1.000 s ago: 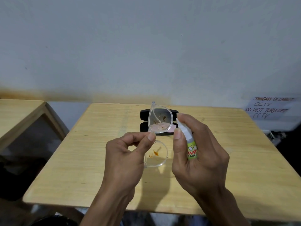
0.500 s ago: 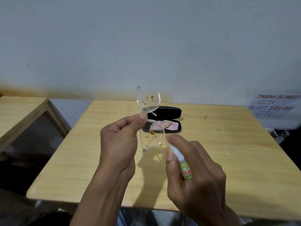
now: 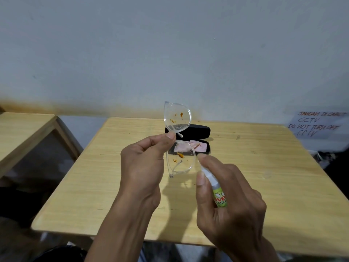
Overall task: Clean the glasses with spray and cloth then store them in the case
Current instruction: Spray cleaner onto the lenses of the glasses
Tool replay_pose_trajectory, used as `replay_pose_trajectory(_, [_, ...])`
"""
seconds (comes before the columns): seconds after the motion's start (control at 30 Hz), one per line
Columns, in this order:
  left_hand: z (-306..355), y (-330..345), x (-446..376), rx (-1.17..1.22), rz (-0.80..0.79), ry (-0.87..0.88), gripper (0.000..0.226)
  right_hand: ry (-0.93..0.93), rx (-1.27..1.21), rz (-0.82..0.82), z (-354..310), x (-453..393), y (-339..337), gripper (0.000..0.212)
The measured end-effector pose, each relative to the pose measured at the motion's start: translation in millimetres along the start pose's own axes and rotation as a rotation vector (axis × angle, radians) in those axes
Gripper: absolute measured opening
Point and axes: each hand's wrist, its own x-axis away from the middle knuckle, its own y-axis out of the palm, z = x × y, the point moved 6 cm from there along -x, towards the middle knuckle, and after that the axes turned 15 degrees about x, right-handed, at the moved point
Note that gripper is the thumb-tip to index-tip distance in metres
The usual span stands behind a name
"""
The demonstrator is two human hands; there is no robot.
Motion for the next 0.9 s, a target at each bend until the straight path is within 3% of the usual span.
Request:
replay_pose_trajectory(0.4, [0, 1, 2, -0.003, -0.021, -0.004, 0.015, -0.002, -0.024, -0.012, 8, 8, 5, 0.026])
replay_pose_trajectory(0.5, [2, -2, -3, 0.031, -0.018, -0.016, 0.008, 0.164, -0.102, -0.072, 16, 10, -2, 0.023])
replay_pose_trajectory(0.6, [4, -2, -7, 0.056, -0.061, -0.034, 0.002, 0.658, -0.617, -0.27, 37, 16, 16, 0.021])
replay_pose_trajectory(0.67, [6, -1, -8, 0.055, -0.09, -0.032, 0.003, 0.864, -0.942, -0.417, 44, 16, 33, 0.018])
replay_pose_trajectory(0.77, [6, 3, -4, 0.04, -0.129, -0.019, 0.003, 0.995, -1.216, -0.594, 52, 11, 53, 0.016])
replay_pose_trajectory(0.9, [5, 6, -3, 0.019, -0.157, 0.015, 0.005, 1.021, -1.384, -0.672, 56, 7, 70, 0.023])
